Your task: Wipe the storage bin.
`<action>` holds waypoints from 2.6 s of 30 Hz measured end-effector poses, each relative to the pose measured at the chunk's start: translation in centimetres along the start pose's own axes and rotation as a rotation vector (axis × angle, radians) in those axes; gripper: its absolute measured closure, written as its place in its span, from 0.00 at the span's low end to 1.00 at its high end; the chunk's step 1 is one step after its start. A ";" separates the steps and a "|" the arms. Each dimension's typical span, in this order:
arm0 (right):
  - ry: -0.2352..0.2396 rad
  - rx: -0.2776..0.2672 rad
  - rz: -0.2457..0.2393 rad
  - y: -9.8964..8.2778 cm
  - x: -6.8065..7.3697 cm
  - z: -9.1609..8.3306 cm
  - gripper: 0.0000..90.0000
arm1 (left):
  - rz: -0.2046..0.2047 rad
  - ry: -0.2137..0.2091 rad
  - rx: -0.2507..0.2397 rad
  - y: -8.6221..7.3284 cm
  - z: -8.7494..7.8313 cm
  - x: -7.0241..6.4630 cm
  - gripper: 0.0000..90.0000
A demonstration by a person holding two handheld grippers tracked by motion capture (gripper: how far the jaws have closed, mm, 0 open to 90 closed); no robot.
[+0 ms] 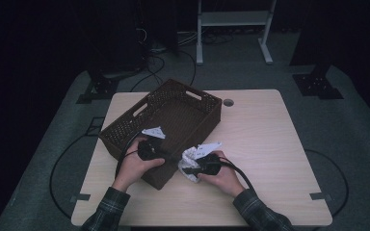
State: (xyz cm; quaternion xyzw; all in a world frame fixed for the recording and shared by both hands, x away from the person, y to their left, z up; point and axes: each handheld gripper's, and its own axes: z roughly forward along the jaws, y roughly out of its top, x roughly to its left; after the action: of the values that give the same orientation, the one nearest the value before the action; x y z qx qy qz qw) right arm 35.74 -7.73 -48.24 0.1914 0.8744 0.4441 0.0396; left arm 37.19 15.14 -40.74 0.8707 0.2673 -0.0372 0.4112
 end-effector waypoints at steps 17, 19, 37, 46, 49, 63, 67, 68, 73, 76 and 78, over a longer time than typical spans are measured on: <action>0.093 -0.009 -0.059 0.7 3.4 1.0 0.83 | 0.000 0.000 0.000 0.0 0.0 0.0 0.76; 0.099 -0.011 -0.066 0.8 3.7 1.1 0.83 | -0.001 0.001 0.000 0.0 0.0 0.0 0.76; 0.157 -0.066 -0.118 2.7 6.3 1.0 0.83 | -0.002 0.003 -0.004 0.0 0.1 0.0 0.77; 0.170 -0.116 -0.146 3.7 7.2 0.0 0.84 | 0.001 0.005 -0.001 0.0 0.0 0.0 0.77; 0.192 -0.145 -0.149 4.0 7.6 -0.4 0.83 | -0.004 0.003 -0.004 0.0 0.1 -0.1 0.77; 0.189 -0.057 -0.146 2.3 7.1 2.2 0.84 | 0.000 0.005 -0.001 0.0 0.1 0.0 0.77; 0.182 -0.015 -0.124 1.5 6.5 3.0 0.84 | -0.002 0.006 -0.002 0.0 0.1 -0.1 0.77; 0.179 -0.009 -0.123 1.3 6.4 3.2 0.84 | -0.001 0.006 0.001 0.0 0.1 -0.1 0.77; 0.177 -0.012 -0.109 1.1 6.2 2.8 0.84 | 0.002 0.007 0.001 0.0 0.1 -0.1 0.77; 0.161 -0.023 -0.101 1.0 6.0 2.0 0.84 | 0.002 0.007 0.003 0.0 0.0 -0.1 0.77; 0.150 -0.032 -0.101 1.0 5.7 1.4 0.84 | 0.002 0.007 -0.002 0.0 0.1 -0.1 0.77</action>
State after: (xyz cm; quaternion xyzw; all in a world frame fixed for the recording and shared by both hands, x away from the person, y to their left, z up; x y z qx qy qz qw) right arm 31.07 -4.01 -47.73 0.1128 0.8761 0.4687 -0.0005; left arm 37.16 15.04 -40.76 0.8708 0.2677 -0.0334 0.4111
